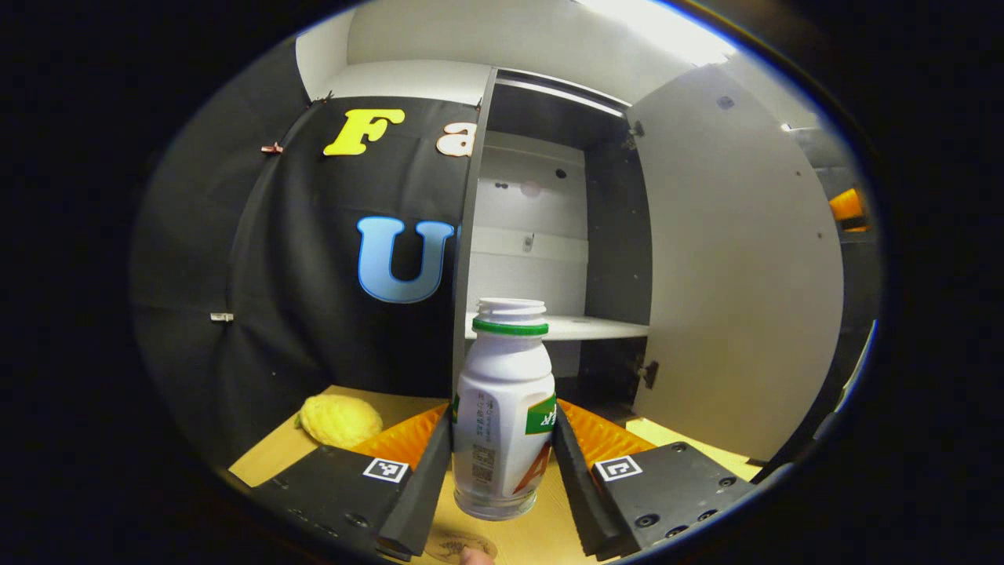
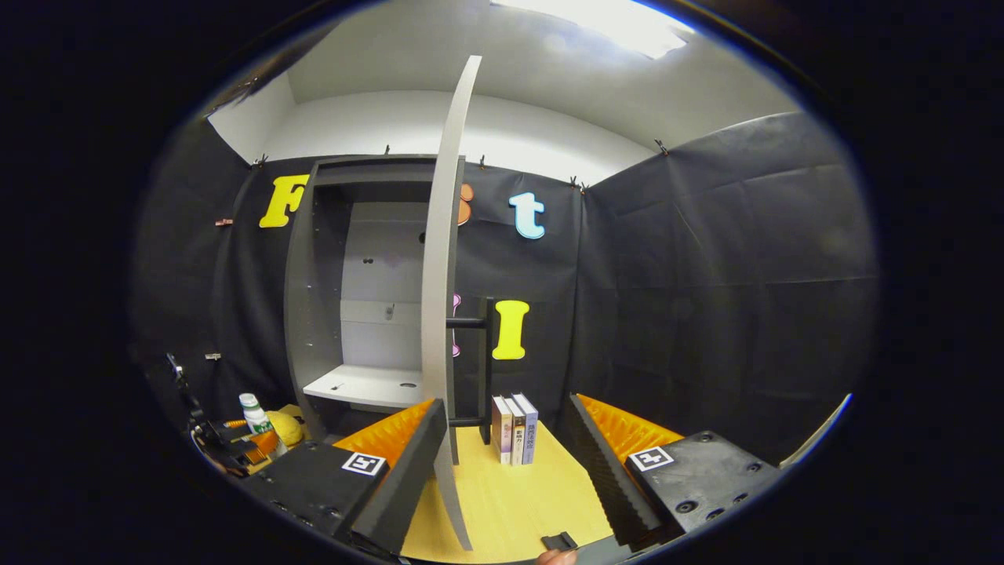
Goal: Open the cabinet door with the right hand, grasp the bottle in the cabinet with the left hand and place it on the coaster, then close the cabinet door with the right hand.
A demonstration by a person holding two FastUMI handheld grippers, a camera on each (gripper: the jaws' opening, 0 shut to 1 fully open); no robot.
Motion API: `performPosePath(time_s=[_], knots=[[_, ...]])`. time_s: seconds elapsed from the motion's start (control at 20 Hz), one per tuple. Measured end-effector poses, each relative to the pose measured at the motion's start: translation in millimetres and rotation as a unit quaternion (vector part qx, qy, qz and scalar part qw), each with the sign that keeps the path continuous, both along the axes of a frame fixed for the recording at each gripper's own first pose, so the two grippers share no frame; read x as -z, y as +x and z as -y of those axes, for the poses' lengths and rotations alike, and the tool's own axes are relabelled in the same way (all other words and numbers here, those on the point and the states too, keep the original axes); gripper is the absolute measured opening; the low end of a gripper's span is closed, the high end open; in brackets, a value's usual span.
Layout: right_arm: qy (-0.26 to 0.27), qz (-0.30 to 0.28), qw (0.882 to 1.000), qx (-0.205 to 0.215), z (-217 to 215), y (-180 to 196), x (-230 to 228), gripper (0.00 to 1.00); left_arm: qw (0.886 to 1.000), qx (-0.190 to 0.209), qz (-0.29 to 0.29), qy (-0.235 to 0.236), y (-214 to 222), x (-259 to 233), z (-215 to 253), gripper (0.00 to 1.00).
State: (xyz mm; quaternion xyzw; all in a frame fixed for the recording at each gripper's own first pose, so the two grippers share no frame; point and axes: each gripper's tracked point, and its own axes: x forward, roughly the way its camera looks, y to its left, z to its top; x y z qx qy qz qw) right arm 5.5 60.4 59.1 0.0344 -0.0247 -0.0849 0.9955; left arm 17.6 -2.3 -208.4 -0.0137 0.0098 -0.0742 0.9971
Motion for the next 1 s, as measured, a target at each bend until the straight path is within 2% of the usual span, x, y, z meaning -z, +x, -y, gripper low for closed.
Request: performPosePath(time_s=[0.05, 0.3, 0.55, 0.75, 1.0], knots=[[-0.001, 0.001, 1.0, -0.002, -2.1, 0.4, -3.8, 0.97, 1.0, 0.002, 0.001, 0.002, -5.2, 11.3, -1.9, 0.71], [0.019, -0.013, 1.0, -0.002, -3.7, -3.2, -5.6, 0.98, 1.0, -0.001, -0.016, 0.001, -10.6, 64.1, -15.2, 0.72], [-0.011, -0.02, 1.0, 0.004, -1.1, -0.1, -18.5, 0.98, 0.999, -0.009, -0.033, -0.005, -6.6, 115.5, -28.3, 0.73], [-0.023, -0.038, 0.999, 0.005, -1.1, 2.3, -15.0, 0.98, 1.0, -0.011, -0.028, 0.004, -4.9, 130.8, -31.9, 0.74], [-0.026, -0.033, 0.999, 0.006, 1.1, 5.0, -25.3, 0.97, 0.999, -0.017, -0.038, 0.001, -10.8, 149.5, -36.0, 0.74]])
